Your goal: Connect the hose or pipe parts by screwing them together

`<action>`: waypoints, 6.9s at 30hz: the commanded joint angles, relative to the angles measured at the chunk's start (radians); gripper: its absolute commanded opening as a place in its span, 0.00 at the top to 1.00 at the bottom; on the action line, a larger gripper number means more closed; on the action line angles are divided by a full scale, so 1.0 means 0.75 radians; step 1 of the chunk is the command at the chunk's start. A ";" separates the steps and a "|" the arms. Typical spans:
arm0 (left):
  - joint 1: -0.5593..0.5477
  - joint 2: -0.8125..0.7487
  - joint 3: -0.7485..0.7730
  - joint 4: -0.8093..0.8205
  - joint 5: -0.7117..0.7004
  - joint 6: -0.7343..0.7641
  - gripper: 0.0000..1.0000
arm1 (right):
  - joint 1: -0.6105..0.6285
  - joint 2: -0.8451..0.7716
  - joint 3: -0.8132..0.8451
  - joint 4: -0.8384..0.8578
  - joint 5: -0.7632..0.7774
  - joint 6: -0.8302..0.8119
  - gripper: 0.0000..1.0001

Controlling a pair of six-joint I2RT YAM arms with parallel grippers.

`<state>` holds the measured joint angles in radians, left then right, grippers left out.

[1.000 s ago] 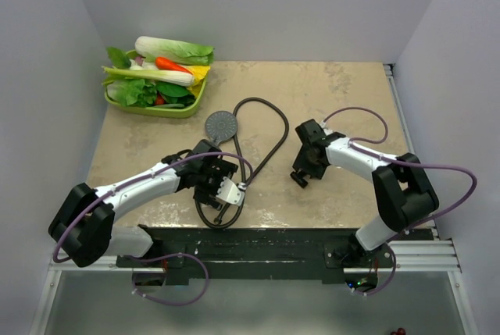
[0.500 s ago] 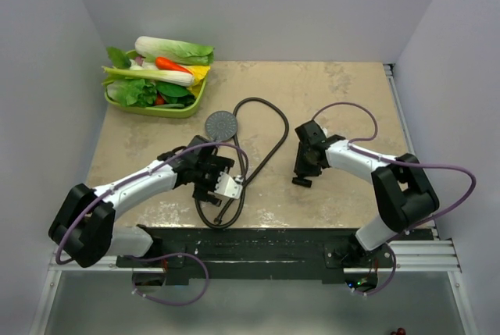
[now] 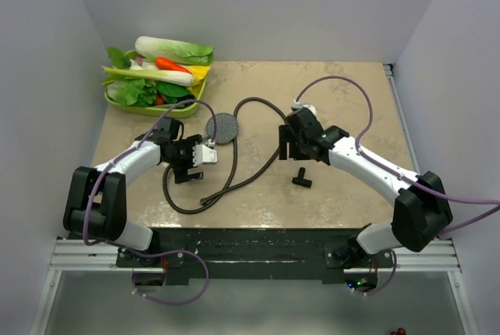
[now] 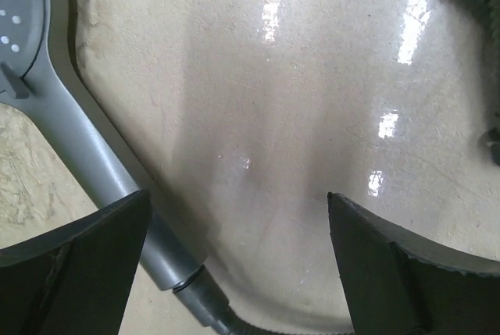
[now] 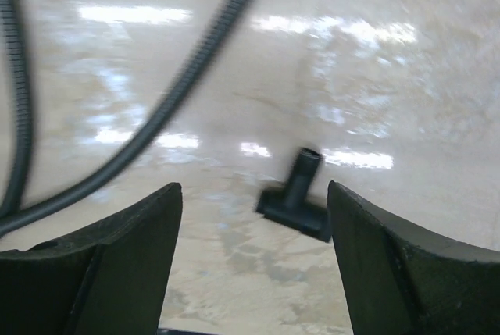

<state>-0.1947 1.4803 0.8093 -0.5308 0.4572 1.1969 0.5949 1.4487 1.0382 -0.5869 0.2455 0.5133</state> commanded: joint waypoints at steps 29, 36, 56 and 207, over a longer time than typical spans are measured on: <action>0.304 -0.192 0.332 -0.546 0.456 0.065 0.01 | 0.595 0.611 0.507 0.255 0.004 -0.129 0.24; 0.407 -0.019 0.528 -0.851 0.675 -0.013 0.01 | 0.624 0.588 0.508 0.328 0.045 -0.655 0.23; 0.532 0.055 0.888 -1.047 0.767 -0.514 0.01 | 0.602 0.865 0.586 0.349 -0.256 -0.848 0.56; 0.067 -0.004 0.573 -0.123 0.861 -1.229 1.00 | 0.655 -0.330 -0.279 0.789 0.151 0.555 0.18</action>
<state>-0.1459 1.4605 1.1416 -0.1490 1.1309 -0.3588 1.1236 1.3624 0.8658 0.2237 0.1711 0.8715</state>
